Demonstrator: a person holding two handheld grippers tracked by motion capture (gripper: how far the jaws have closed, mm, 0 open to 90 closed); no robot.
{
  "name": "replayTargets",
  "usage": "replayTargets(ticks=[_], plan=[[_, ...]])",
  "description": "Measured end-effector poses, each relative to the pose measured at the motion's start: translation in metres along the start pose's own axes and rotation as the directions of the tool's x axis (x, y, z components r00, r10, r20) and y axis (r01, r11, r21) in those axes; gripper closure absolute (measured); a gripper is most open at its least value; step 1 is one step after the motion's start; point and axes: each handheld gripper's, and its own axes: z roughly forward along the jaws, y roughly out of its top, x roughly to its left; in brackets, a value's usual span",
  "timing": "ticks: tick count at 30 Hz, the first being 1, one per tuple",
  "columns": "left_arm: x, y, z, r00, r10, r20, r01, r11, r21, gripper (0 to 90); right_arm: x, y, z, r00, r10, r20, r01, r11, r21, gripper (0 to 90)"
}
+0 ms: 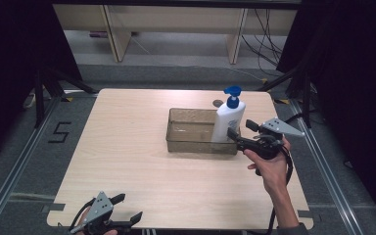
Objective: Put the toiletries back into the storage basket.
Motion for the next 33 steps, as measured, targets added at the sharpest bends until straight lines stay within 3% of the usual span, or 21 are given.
replayTargets(ticks=[7, 10, 17, 18, 21, 22, 23, 28, 29, 33], plan=[[0.0, 0.0, 0.0, 1.0, 0.004, -0.002, -0.004, 1.0, 0.002, 15.2, 0.004, -0.003, 0.001, 0.9995, 0.028, -0.018, -0.027, 1.0, 0.015, 21.6], [0.0, 0.0, 0.0, 1.0, 0.002, -0.004, -0.002, 1.0, -0.001, 15.0, 0.005, -0.005, 0.001, 0.9997, 0.004, -0.023, -0.004, 1.0, 0.015, 21.5], [0.001, 0.0, -0.001, 0.9999, 0.006, -0.009, -0.006, 1.0, 0.0, 14.9, 0.011, -0.009, 0.001, 0.9993, 0.011, -0.035, -0.009, 0.999, 0.034, 20.3], [0.0, 0.0, 0.0, 1.0, 0.006, -0.007, -0.006, 1.0, 0.0, 15.0, 0.015, -0.01, 0.0, 0.9983, 0.039, -0.043, -0.037, 0.998, 0.046, 19.6], [0.0, 0.0, -0.001, 0.9999, 0.007, -0.007, -0.007, 1.0, 0.0, 14.9, 0.016, -0.012, 0.002, 0.9984, 0.018, -0.054, -0.016, 0.999, 0.041, 17.8], [0.0, 0.0, -0.001, 1.0, 0.004, -0.007, -0.004, 1.0, -0.005, 14.9, 0.017, -0.012, 0.002, 0.9977, 0.035, -0.058, -0.032, 0.998, 0.048, 17.4], [-0.001, 0.0, -0.001, 1.0, 0.002, -0.007, -0.002, 1.0, -0.008, 14.9, 0.016, -0.012, 0.002, 0.9982, 0.008, -0.059, -0.006, 0.999, 0.04, 16.6], [0.0, 0.0, -0.001, 0.9998, 0.017, -0.007, -0.017, 0.9998, 0.008, 14.9, 0.02, -0.014, 0.001, 0.9969, 0.044, -0.066, -0.041, 0.998, 0.046, 16.1], [0.0, 0.0, -0.001, 0.9998, 0.017, -0.008, -0.017, 0.9998, 0.008, 14.9, 0.019, -0.014, 0.001, 0.9979, 0.018, -0.062, -0.016, 0.999, 0.039, 16.1], [0.0, 0.0, -0.001, 0.9998, 0.016, -0.009, -0.016, 0.9998, 0.008, 14.8, 0.02, -0.016, 0.0, 0.9972, 0.026, -0.071, -0.023, 0.999, 0.044, 16.1]])
